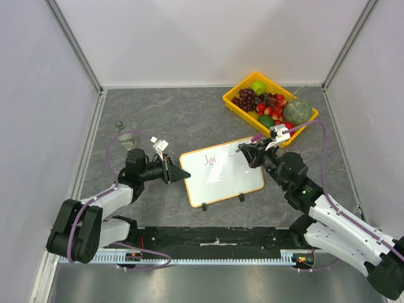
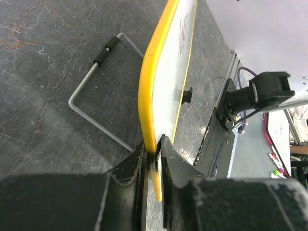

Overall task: Write a sentence on the whiteboard
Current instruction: Write on the whiteboard at the whiteboard stand.

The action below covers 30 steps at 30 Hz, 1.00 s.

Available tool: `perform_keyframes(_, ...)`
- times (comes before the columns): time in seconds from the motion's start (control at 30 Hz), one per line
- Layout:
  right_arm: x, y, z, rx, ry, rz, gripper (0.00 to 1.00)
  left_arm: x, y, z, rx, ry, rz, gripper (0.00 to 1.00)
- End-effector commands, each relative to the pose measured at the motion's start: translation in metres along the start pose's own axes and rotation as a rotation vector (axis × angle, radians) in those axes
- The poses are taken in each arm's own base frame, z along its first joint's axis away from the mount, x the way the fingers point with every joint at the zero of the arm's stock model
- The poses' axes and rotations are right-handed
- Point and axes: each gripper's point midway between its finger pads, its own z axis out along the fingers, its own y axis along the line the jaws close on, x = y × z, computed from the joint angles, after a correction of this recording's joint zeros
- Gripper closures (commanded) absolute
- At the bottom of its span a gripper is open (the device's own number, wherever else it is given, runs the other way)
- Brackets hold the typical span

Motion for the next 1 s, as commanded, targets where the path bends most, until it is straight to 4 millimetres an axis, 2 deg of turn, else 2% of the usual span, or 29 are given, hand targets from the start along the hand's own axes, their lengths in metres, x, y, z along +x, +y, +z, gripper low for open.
perform_keyframes(0.0,-0.018,0.008,0.000,-0.027,-0.041,-0.011,1.00,-0.006,-0.001,0.000,0.006,-0.025,0.056,0.98)
perform_keyframes(0.3,-0.013,0.009,0.005,-0.038,-0.015,-0.048,1.00,-0.007,-0.001,0.000,0.006,-0.027,0.058,0.98)
perform_keyframes(0.47,-0.019,0.010,0.009,-0.039,-0.033,-0.062,1.00,-0.007,-0.001,0.000,0.004,-0.029,0.059,0.98)
perform_keyframes(0.97,-0.019,0.005,0.030,0.003,-0.025,-0.078,1.00,-0.007,-0.002,-0.001,0.003,-0.030,0.062,0.98)
